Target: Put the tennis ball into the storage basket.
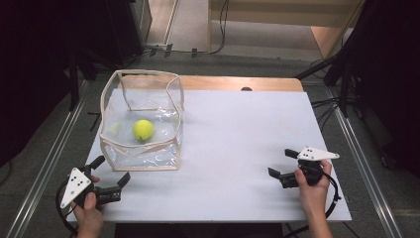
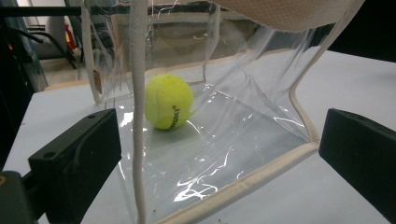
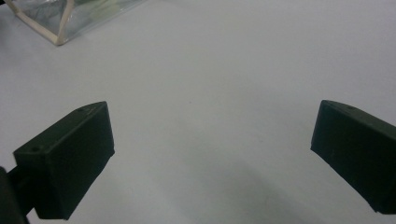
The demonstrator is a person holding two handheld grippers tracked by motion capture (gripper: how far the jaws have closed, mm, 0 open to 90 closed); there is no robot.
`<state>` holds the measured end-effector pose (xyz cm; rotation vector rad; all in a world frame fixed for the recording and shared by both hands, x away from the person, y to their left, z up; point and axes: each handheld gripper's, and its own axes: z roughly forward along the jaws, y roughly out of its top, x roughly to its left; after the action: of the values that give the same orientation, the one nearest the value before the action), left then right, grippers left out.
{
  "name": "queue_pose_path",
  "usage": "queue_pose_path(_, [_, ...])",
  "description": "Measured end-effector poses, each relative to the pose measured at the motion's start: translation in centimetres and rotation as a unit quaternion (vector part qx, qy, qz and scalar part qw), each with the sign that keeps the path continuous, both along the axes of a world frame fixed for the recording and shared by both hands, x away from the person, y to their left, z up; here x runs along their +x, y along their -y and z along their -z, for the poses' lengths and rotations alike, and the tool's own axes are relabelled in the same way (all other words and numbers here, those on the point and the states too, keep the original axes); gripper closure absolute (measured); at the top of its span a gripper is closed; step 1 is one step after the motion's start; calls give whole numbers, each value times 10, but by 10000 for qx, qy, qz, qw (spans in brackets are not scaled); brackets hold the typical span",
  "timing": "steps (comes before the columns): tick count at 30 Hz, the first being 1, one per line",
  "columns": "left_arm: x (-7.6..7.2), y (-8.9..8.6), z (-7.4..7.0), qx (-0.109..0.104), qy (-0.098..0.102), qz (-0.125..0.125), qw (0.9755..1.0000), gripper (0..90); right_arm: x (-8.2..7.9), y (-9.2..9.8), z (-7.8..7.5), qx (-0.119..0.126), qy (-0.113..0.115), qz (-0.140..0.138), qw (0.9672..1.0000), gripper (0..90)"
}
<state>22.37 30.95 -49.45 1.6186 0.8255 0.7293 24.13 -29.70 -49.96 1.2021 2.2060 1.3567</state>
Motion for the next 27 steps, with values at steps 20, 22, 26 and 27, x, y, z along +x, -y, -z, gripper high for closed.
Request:
queue_pose_path(20, [0, 0, 0, 4, -8, -37, 10000, 0, -13, 27, 7, 349, 289, 231, 9987, 0])
queue_pose_path(22, [0, 0, 0, -5, -9, -39, 10000, 0, -13, 29, 9, 359, 305, 243, 9986, 0])
queue_pose_path(26, [0, 0, 0, -7, -7, -41, 10000, 0, -15, 32, 11, 388, 329, 320, 9982, 0])
queue_pose_path(27, [0, 0, 0, -5, -7, -41, 10000, 0, -16, 33, 11, 403, 329, 359, 9980, 0])
